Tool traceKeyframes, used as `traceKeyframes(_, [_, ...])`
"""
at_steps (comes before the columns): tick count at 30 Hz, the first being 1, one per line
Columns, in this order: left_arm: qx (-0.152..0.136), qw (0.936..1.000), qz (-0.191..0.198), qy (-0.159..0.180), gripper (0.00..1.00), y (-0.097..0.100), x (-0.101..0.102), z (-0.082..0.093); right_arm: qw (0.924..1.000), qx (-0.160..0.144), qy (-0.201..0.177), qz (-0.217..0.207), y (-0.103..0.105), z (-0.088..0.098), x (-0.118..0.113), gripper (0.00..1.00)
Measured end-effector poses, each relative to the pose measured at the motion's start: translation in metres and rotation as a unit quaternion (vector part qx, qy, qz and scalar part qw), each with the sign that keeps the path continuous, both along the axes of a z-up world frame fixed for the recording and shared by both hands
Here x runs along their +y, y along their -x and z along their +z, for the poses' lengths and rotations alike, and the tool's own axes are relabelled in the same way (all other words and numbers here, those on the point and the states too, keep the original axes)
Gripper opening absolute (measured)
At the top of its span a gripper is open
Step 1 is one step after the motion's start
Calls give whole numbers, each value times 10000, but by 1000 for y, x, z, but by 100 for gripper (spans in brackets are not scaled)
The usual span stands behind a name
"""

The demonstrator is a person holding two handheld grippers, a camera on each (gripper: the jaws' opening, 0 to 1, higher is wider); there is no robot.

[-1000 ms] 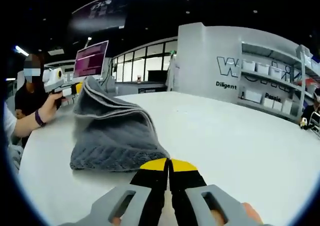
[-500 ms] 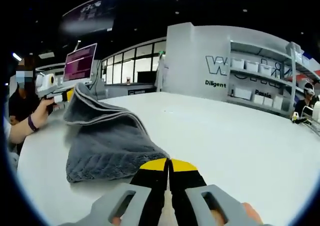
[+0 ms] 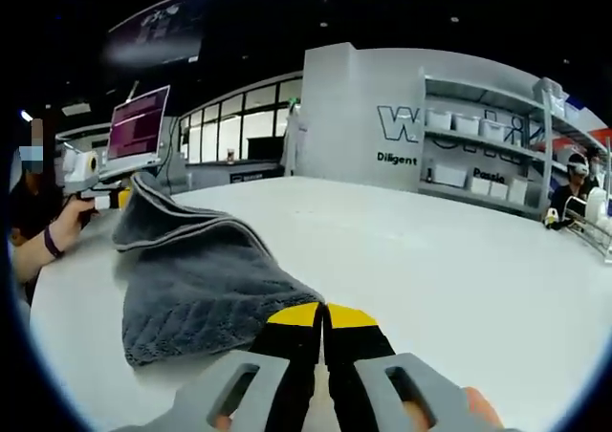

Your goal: Open the folded towel by lifting each exposed corner and separating the folded layers until the towel lies flat within the target outline without major curled edges

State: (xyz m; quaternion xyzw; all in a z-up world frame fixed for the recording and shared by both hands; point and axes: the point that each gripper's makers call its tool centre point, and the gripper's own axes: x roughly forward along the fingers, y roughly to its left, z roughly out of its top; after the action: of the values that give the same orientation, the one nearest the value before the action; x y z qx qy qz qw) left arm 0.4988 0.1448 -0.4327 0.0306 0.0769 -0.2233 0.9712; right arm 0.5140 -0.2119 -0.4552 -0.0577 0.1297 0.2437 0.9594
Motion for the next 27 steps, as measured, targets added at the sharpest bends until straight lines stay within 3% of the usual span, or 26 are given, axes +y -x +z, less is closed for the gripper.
traceKeyframes(7, [279,9996,1,-15,8,0,0,-12,9999,14,-34,-93,-1,0,-5,0])
traceKeyframes(27, [619,9981,-60,6,7,1,-4,-25,9998,3,-5,-200,-1,0,-11,0])
